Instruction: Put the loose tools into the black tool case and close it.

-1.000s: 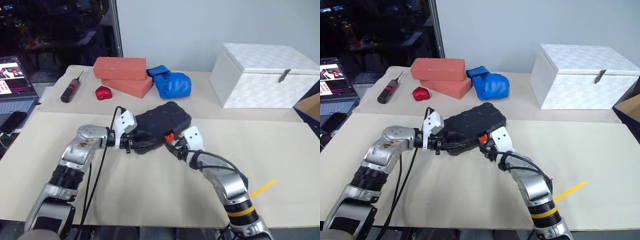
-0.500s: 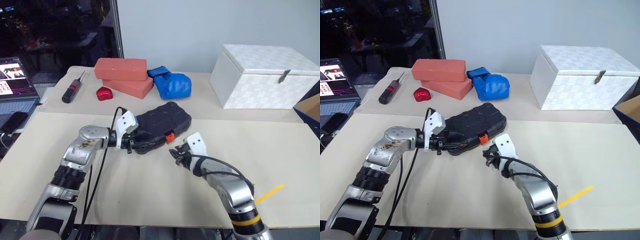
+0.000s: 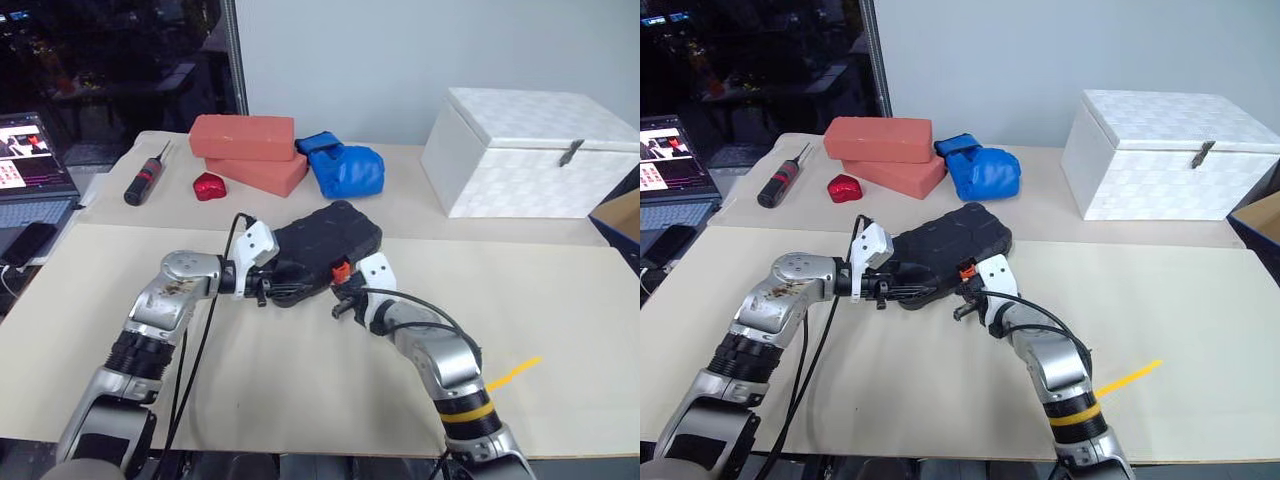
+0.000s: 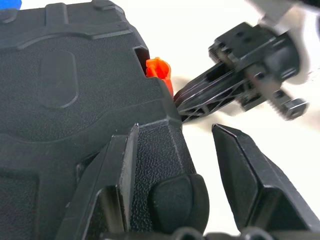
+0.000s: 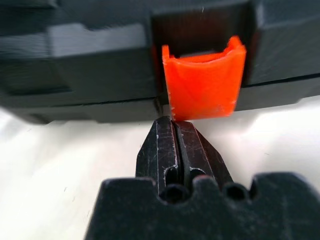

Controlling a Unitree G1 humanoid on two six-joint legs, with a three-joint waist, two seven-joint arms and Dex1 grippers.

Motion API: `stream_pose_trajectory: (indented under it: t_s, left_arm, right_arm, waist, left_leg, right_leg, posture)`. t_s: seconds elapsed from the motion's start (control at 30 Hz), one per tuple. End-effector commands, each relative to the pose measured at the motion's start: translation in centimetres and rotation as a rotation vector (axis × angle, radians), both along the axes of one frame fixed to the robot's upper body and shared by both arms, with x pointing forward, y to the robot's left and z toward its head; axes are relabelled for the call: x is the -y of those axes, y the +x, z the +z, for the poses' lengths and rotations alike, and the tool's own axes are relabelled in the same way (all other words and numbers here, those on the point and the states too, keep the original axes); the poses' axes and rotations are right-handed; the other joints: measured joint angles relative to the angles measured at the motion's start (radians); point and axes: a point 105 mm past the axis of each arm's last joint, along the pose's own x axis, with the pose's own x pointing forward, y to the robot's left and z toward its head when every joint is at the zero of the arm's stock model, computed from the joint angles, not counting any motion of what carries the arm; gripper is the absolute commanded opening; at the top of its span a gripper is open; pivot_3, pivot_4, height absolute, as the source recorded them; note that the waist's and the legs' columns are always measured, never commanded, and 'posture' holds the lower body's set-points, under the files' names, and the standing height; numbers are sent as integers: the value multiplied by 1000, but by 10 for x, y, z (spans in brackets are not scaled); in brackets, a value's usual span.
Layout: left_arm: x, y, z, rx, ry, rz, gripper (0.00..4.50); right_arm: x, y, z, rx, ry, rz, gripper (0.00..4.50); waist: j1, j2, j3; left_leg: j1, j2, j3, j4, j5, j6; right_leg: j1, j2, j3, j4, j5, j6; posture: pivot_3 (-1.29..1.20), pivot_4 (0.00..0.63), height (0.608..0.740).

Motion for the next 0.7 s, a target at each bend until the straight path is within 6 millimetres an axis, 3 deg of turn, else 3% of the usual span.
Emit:
stream_pose_trajectory:
  t_s: [0.03, 0.2, 0.43, 0.57, 0.7]
  left_arm:
    - [-3, -2, -21, -58, 40, 23, 2510]
    - [-3, -3, -23, -60, 39, 24, 2510]
    - [-3, -2, -24, -57, 38, 28, 2510]
    - [-3, -1, -26, -58, 40, 32, 2510]
    - [-1, 0, -27, -58, 39, 36, 2510]
  right_arm:
    - [-3, -27, 23, 85, 83, 109, 52]
    - [1, -21, 43, 179, 204, 55, 52]
    - [5, 3, 49, 284, 280, -36, 52]
    - [3, 14, 43, 318, 292, -62, 52]
    - [-2, 21, 17, 267, 234, -73, 52]
  waist:
    - [0, 0, 0]
    - [-3, 0, 0]
    - [-1, 1, -1]
    - [-2, 1, -1]
    - [-3, 2, -1]
  left_leg:
    - [0, 0, 0, 0, 0, 0]
    - [2, 0, 0, -1, 0, 0]
    - [2, 0, 0, -1, -1, -1]
    - [1, 0, 0, -1, 0, 0]
    - [1, 0, 0, -1, 0, 0]
  right_leg:
    - [0, 0, 0, 0, 0, 0]
    - [0, 0, 0, 0, 1, -2]
    - [1, 0, 0, -2, 0, -2]
    - [0, 0, 0, -2, 0, -1]
    - [1, 0, 0, -2, 0, -1]
  posture:
    - [0, 150, 740]
    - [0, 150, 740]
    - [0, 150, 740]
    - [0, 150, 740]
    - [0, 150, 740]
